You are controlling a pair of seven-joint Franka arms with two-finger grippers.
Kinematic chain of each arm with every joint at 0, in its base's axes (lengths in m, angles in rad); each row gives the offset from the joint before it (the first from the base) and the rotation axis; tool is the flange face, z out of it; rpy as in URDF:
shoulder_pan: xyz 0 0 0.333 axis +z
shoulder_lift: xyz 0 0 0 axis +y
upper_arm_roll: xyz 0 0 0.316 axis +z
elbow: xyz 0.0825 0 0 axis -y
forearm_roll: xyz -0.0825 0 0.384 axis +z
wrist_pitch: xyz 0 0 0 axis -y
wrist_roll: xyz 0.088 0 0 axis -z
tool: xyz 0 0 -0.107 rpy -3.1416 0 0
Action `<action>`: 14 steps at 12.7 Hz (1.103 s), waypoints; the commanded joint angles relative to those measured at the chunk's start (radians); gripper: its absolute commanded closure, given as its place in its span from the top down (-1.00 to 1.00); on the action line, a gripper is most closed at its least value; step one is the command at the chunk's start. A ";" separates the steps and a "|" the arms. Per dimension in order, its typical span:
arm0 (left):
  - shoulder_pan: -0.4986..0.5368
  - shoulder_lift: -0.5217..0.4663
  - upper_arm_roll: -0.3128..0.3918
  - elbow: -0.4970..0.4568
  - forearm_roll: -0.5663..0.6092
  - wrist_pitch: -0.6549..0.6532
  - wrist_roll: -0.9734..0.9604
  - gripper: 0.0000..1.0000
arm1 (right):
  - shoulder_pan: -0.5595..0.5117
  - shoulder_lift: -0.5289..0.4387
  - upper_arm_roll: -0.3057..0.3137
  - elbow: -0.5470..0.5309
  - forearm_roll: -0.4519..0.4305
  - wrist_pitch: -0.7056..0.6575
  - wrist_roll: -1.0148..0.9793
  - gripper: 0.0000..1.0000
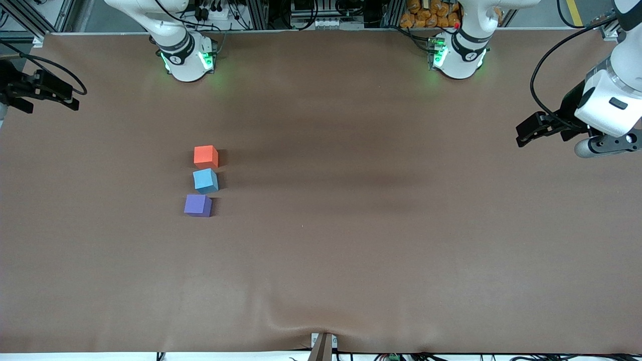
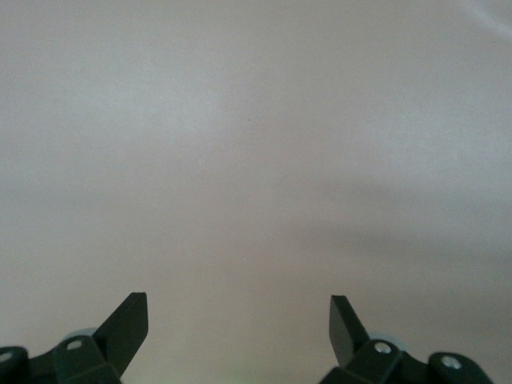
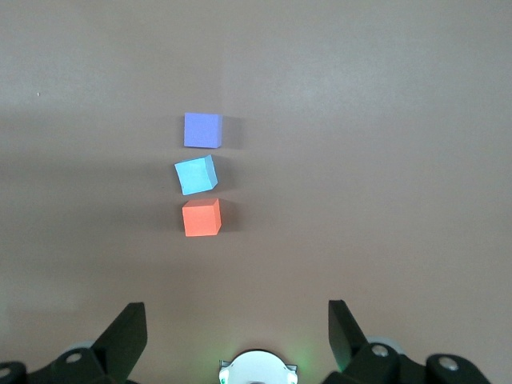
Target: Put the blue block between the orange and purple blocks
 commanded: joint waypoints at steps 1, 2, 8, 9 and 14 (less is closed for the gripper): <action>0.008 -0.021 -0.003 -0.007 0.003 -0.004 0.016 1.00 | -0.020 -0.003 0.020 -0.001 -0.005 -0.005 -0.003 1.00; 0.010 -0.022 -0.003 -0.007 0.005 -0.008 0.016 1.00 | -0.020 -0.002 0.020 -0.001 -0.005 -0.005 -0.003 1.00; 0.013 -0.024 0.007 0.022 0.005 -0.042 0.070 1.00 | -0.019 -0.002 0.020 -0.001 -0.005 -0.008 -0.003 1.00; 0.014 -0.022 0.007 0.023 0.005 -0.048 0.070 1.00 | -0.019 -0.002 0.020 -0.003 -0.007 -0.006 -0.003 1.00; 0.025 -0.024 0.004 0.023 0.007 -0.061 0.074 1.00 | -0.020 -0.003 0.020 -0.001 -0.005 -0.006 -0.003 1.00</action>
